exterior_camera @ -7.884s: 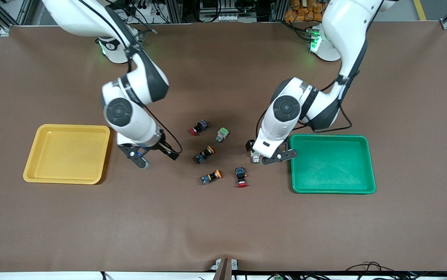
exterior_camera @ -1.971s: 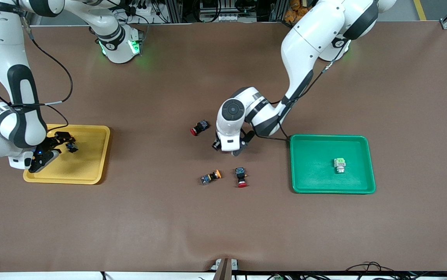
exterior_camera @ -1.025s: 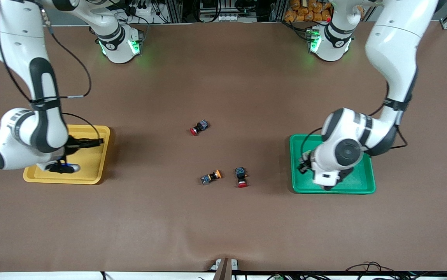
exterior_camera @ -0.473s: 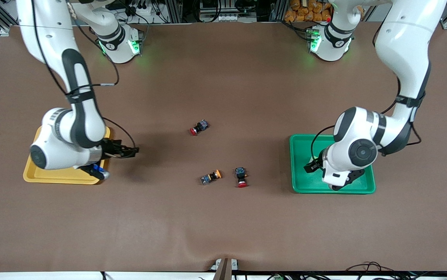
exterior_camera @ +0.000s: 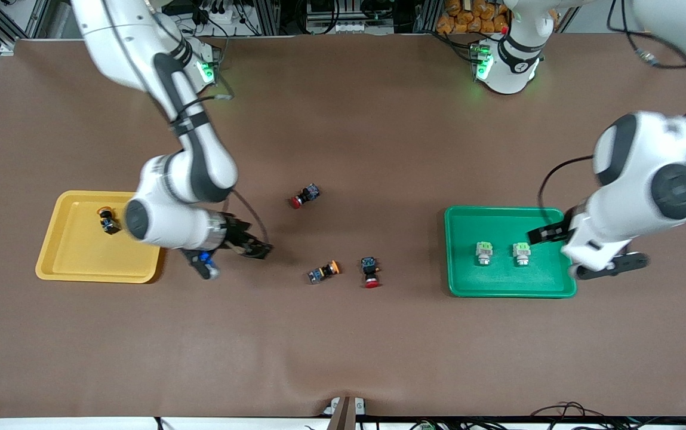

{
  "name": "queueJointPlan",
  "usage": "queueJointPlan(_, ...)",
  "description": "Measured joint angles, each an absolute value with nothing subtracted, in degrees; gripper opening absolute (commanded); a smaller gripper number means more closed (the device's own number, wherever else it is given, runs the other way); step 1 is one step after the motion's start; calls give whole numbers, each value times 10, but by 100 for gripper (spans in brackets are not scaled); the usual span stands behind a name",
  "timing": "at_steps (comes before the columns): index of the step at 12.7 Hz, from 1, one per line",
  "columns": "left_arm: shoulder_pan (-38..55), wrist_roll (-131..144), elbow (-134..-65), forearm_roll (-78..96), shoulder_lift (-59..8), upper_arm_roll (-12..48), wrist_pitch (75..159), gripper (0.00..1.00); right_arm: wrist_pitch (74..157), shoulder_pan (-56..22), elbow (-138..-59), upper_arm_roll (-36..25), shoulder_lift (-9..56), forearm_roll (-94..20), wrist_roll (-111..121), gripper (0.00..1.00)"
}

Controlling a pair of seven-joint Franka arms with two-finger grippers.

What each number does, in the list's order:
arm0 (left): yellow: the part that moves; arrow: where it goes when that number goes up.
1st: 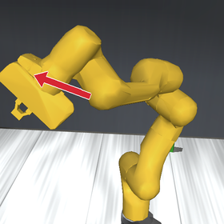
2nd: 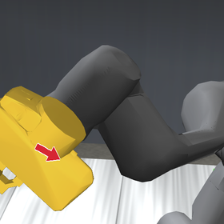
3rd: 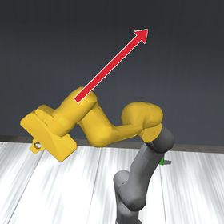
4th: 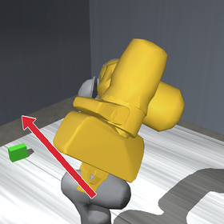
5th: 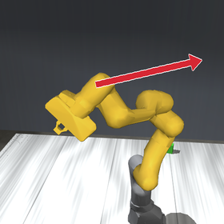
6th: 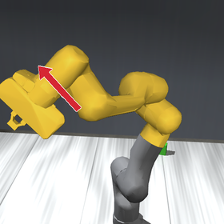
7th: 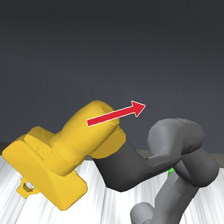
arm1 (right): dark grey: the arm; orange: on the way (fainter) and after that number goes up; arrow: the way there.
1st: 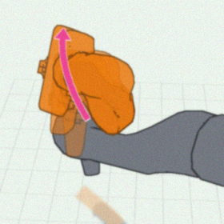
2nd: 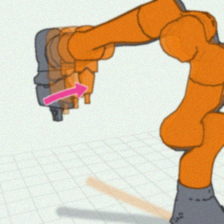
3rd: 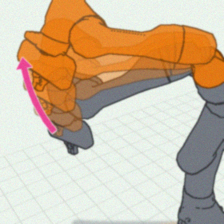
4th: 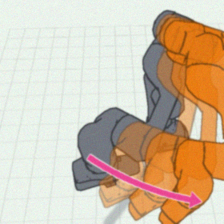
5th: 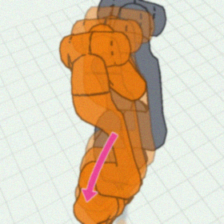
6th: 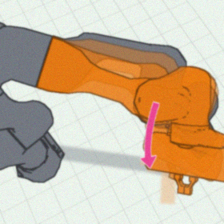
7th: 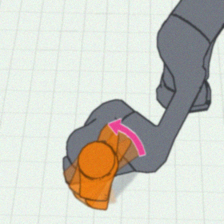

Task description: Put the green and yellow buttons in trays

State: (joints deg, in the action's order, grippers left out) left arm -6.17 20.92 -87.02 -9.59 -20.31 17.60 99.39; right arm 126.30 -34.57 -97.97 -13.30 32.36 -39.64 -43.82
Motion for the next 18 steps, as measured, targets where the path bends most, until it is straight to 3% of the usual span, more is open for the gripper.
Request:
queueJointPlan(6,-61,189,-842,-83,-103,178,925,100,1338,-404,-852,-129,430,-337,-669,100)
queueJointPlan(11,-61,189,-879,-31,-26,179,915,100,1370,-415,-783,-130,504,-280,-732,100)
queueJointPlan(12,-61,189,-883,-31,-20,179,915,100,1370,-415,-774,-131,511,-280,-732,95)
queueJointPlan(14,-62,189,-886,-31,-15,178,915,100,1370,-415,-764,-131,523,-279,-732,83)
queueJointPlan(15,-63,189,-886,-31,-15,177,915,100,1371,-415,-761,-131,529,-278,-732,69)
queueJointPlan(17,-63,189,-886,-31,-14,175,915,100,1385,-416,-759,-131,540,-266,-732,4)
queueJointPlan(18,-63,189,-886,-31,-14,175,915,100,1389,-416,-758,-131,544,-256,-732,0)
